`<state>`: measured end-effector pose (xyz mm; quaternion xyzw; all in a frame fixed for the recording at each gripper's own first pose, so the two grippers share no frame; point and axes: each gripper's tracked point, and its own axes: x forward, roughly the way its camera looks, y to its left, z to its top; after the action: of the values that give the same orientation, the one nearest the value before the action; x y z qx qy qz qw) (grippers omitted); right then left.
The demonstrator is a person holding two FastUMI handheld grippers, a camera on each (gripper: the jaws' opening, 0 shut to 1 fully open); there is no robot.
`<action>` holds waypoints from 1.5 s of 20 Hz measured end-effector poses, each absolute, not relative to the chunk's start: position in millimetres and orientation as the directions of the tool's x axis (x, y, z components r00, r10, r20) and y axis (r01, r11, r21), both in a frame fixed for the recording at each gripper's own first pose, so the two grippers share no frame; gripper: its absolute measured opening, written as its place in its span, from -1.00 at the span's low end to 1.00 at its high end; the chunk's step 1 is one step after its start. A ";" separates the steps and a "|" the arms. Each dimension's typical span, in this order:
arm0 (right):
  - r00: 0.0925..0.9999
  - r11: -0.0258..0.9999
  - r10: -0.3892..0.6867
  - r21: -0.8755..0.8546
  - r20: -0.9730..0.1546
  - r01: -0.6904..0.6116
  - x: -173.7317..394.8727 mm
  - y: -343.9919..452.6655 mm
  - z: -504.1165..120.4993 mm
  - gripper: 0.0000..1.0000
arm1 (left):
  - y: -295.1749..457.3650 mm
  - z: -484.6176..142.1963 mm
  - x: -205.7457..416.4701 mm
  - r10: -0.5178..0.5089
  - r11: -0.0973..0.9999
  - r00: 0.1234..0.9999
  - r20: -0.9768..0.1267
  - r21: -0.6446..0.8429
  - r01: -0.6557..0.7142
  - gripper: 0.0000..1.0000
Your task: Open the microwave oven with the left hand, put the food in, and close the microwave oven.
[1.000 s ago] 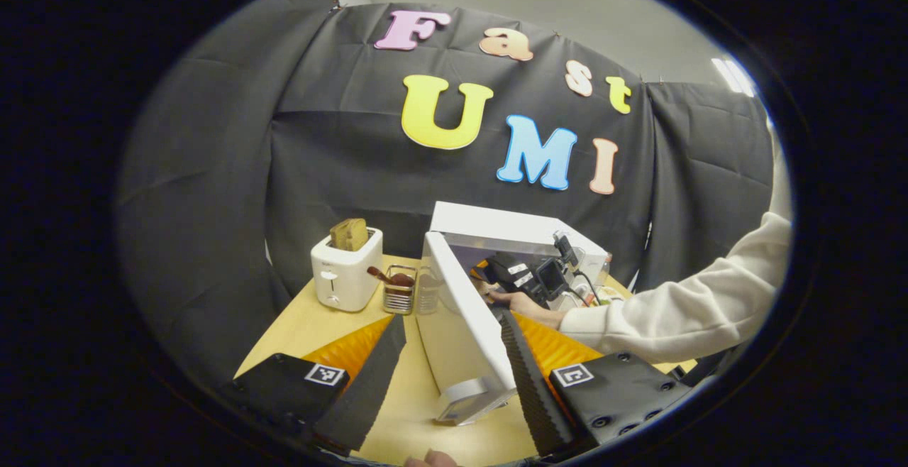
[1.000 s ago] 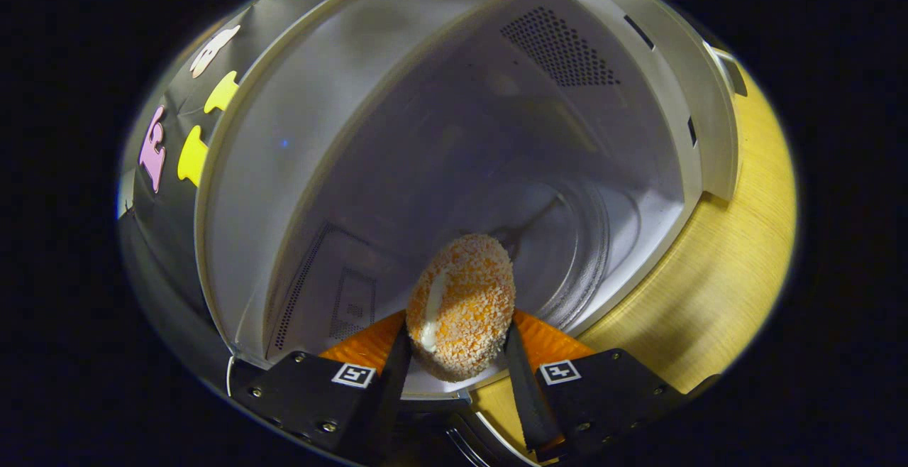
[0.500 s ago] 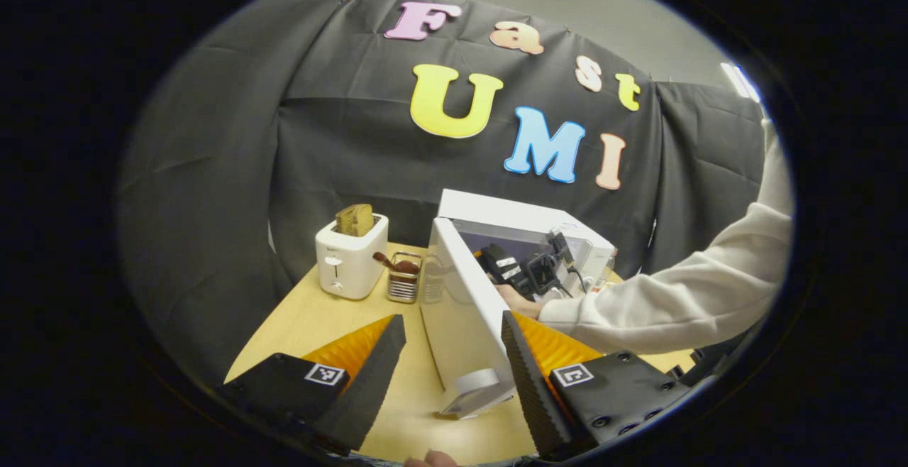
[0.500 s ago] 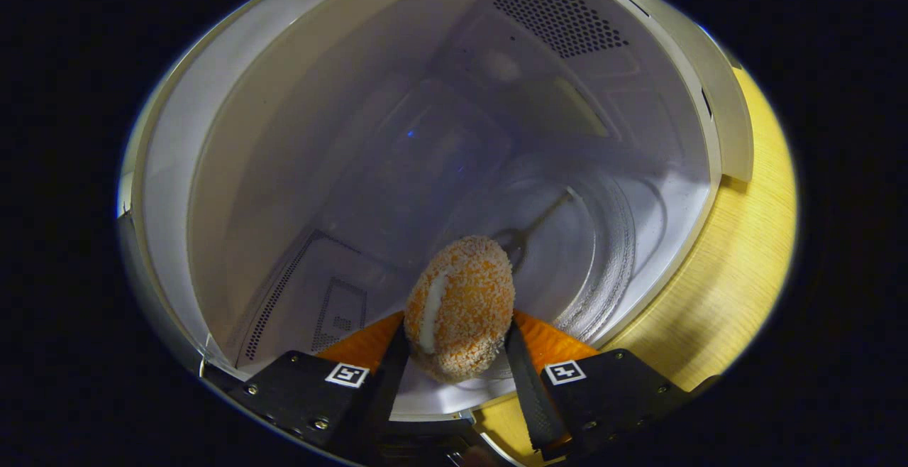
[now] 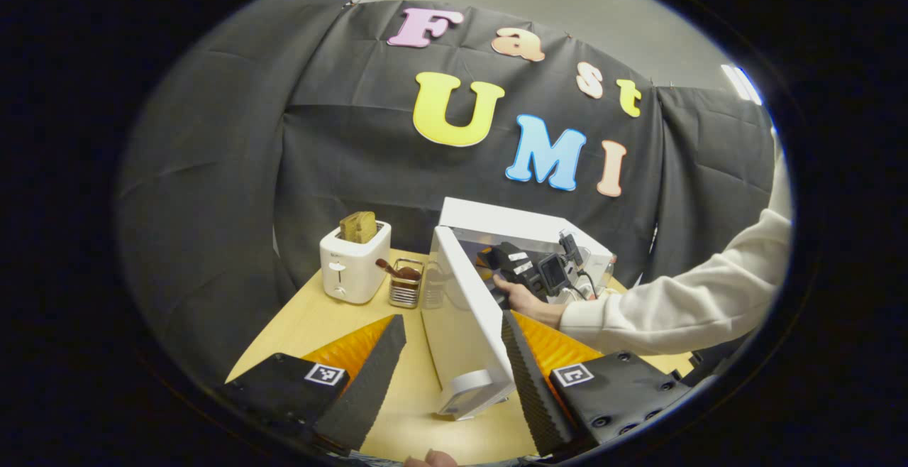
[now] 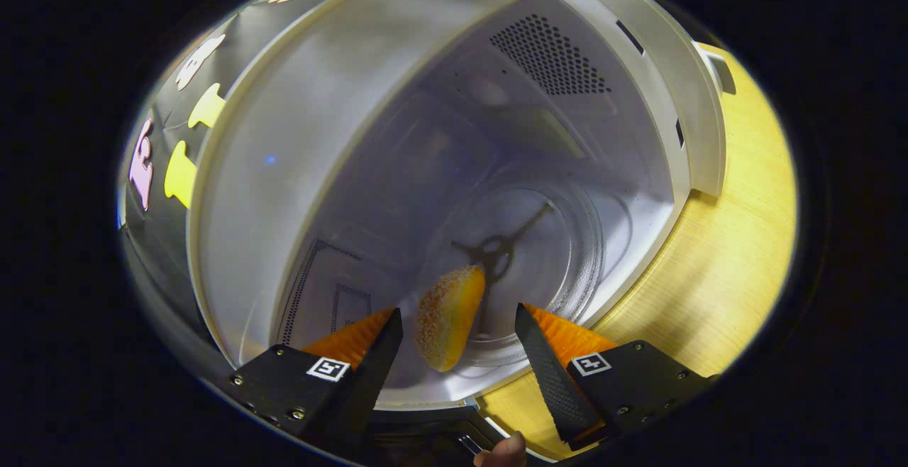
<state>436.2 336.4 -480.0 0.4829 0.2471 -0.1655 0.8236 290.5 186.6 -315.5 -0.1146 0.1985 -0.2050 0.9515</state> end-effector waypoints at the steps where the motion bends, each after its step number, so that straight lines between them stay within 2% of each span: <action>1: 0.821 0.479 -0.005 0.719 -0.570 0.503 430.4 340.4 -476.5 0.96 | 185.7 -315.6 286.4 -0.436 0.890 0.836 -0.333 -0.300 0.344 0.81; 2: 0.822 0.486 0.017 0.723 -0.569 0.491 423.3 342.5 -471.4 0.96 | 184.6 -317.5 282.9 -0.434 0.892 0.836 -0.336 -0.293 0.345 0.86; 3: 0.825 0.506 0.026 0.719 -0.565 0.476 416.4 341.9 -467.1 0.96 | 185.3 -317.3 281.2 -0.430 0.895 0.837 -0.338 -0.282 0.346 0.81; 7: 0.825 0.588 0.097 0.701 -0.557 0.404 375.4 339.6 -444.2 0.96 | 190.1 -337.5 275.2 -0.412 0.906 0.834 -0.367 -0.258 0.334 0.81; 13: 0.809 0.648 0.231 0.706 -0.541 0.287 291.4 321.1 -405.9 0.95 | 212.6 -369.7 266.7 -0.375 0.927 0.815 -0.441 -0.188 0.324 0.81; 19: 0.811 0.632 0.279 0.734 -0.514 0.247 214.8 282.4 -374.5 0.96 | 223.0 -393.6 265.7 -0.344 0.938 0.804 -0.485 -0.142 0.316 0.81; 20: 0.809 0.643 0.283 0.728 -0.515 0.238 200.4 274.1 -370.3 0.96 | 223.7 -397.9 266.9 -0.341 0.939 0.804 -0.488 -0.139 0.313 0.72; 21: 0.810 0.660 0.285 0.718 -0.511 0.221 187.7 266.1 -363.8 0.95 | 225.4 -399.8 267.3 -0.335 0.941 0.803 -0.492 -0.138 0.308 0.81; 24: 0.818 0.734 0.276 0.660 -0.505 0.160 154.4 236.0 -341.2 0.95 | 224.9 -405.3 267.8 -0.322 0.946 0.804 -0.500 -0.140 0.292 0.82; 25: 0.823 0.752 0.273 0.644 -0.497 0.139 145.1 226.0 -331.0 0.95 | 224.0 -406.5 268.8 -0.316 0.948 0.802 -0.508 -0.137 0.287 0.72; 28: 0.840 0.788 0.281 0.612 -0.464 0.075 120.3 196.5 -300.4 0.94 | 211.0 -418.0 273.1 -0.300 0.952 0.797 -0.524 -0.111 0.286 0.92; 29: 0.843 0.792 0.285 0.607 -0.457 0.061 110.7 185.8 -291.0 0.94 | 209.8 -425.2 273.8 -0.278 0.956 0.795 -0.539 -0.079 0.281 0.72; 30: 0.850 0.792 0.287 0.608 -0.443 0.049 99.8 173.2 -280.0 0.95 | 208.3 -433.3 273.3 -0.256 0.959 0.789 -0.558 -0.044 0.280 0.82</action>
<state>99.8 173.2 -280.0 0.3155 0.2664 0.0655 0.9084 273.3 208.3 -433.3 0.0207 0.2919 -0.1418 0.9456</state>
